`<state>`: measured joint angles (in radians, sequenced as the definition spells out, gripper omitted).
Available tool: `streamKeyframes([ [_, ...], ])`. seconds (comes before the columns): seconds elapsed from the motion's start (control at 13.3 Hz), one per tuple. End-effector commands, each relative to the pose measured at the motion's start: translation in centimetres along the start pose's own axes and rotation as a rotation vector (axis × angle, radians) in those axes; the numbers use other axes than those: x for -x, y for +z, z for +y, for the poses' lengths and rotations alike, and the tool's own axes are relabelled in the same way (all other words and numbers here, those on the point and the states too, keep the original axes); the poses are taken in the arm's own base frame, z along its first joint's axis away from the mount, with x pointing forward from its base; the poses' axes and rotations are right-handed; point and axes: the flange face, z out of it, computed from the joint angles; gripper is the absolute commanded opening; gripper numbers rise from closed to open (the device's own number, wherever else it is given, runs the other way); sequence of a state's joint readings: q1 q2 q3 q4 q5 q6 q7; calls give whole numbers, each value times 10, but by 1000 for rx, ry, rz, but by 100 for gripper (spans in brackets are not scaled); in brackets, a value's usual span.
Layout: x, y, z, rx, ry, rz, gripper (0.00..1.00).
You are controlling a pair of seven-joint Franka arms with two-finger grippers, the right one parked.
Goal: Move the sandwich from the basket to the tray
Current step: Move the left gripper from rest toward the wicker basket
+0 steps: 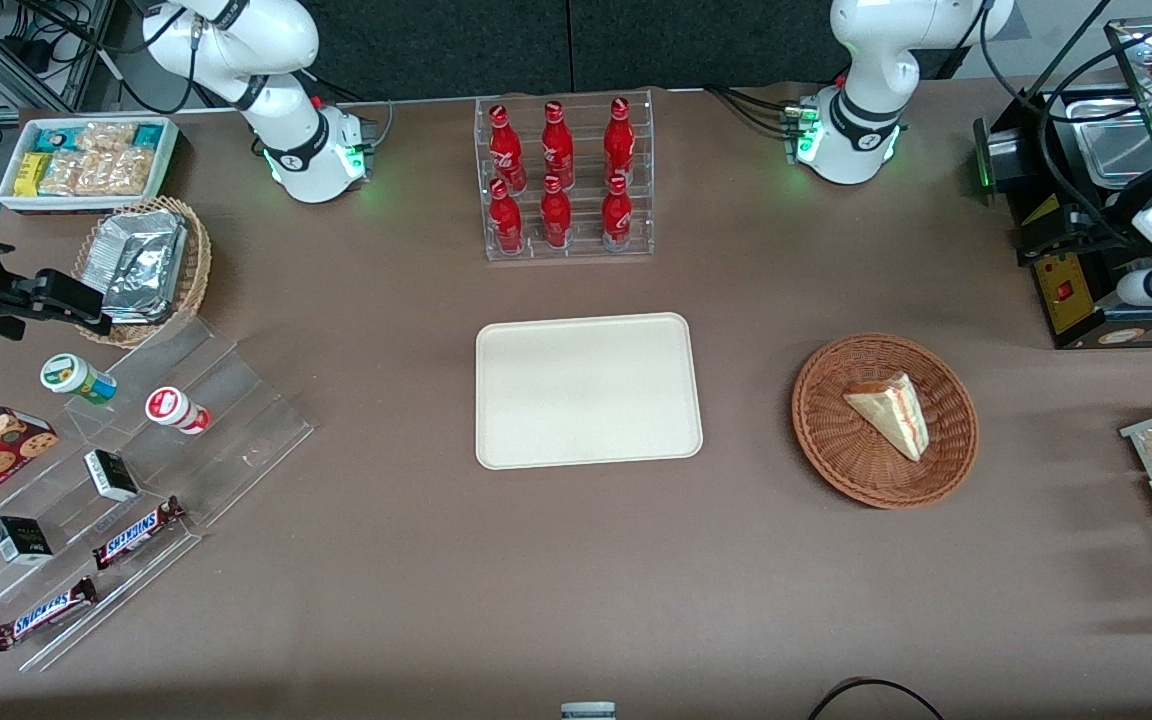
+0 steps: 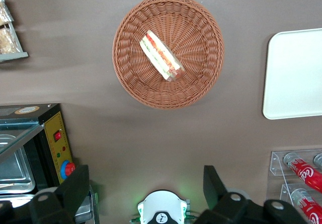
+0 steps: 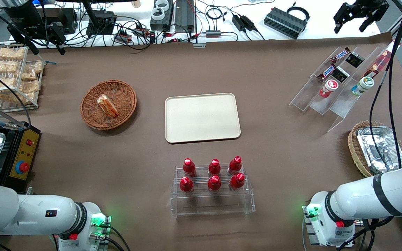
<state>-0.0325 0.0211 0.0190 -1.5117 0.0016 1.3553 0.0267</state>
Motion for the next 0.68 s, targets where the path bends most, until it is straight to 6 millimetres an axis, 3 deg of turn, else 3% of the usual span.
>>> streamKeyframes([
  [0.0,1,-6,-6,-12,-6,1,100],
  [0.15,-9,9,-5,-13,-8,-18,100],
  [0.38,-38,58,-14,-68,-39,-78,100],
  [0.6,-50,109,-13,-79,-159,-14,100],
])
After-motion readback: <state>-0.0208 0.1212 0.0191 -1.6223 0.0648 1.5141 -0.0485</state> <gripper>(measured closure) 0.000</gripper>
